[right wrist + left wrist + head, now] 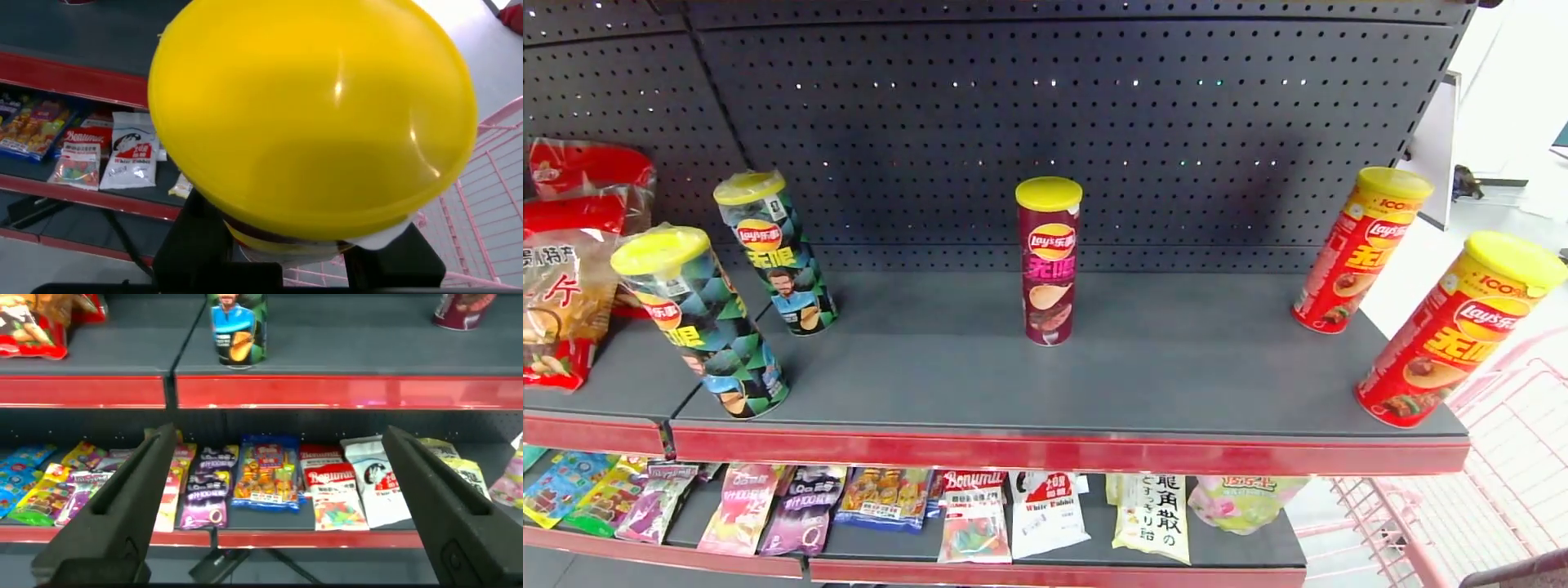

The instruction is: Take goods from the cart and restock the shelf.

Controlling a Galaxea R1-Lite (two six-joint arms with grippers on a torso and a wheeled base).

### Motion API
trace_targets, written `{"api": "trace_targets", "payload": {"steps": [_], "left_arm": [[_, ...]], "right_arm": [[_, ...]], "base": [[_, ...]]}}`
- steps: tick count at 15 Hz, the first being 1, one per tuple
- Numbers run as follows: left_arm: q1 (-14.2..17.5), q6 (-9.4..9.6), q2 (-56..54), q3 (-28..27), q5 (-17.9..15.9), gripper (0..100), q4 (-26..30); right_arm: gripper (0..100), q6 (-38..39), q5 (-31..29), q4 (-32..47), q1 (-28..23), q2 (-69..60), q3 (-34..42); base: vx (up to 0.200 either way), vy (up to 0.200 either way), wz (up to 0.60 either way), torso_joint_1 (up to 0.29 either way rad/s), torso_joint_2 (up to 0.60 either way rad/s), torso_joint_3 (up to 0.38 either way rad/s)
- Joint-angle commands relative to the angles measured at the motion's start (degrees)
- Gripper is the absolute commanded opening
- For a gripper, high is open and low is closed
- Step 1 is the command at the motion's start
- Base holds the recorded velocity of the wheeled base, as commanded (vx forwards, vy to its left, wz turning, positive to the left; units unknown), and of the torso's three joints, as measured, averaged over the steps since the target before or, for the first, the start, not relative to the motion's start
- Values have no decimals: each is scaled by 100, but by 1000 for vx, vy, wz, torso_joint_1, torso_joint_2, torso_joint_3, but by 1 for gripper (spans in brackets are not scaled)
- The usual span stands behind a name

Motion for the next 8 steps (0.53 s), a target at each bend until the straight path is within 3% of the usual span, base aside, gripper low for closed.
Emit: {"api": "trace_targets", "payload": {"steps": [1,4,8], "left_arm": [[6,-4,2,0,1,100,-1],[6,-4,2,0,1,100,-1],[6,-4,2,0,1,100,7]], "right_arm": [[0,-2,23,11,17,-52,40],[0,-11,190,19,8,-79,40],[0,-11,207,11,26,-105,119]], "base": [[200,0,0,2,2,2],[200,0,0,-12,-4,2],[0,0,0,0,0,0]]}}
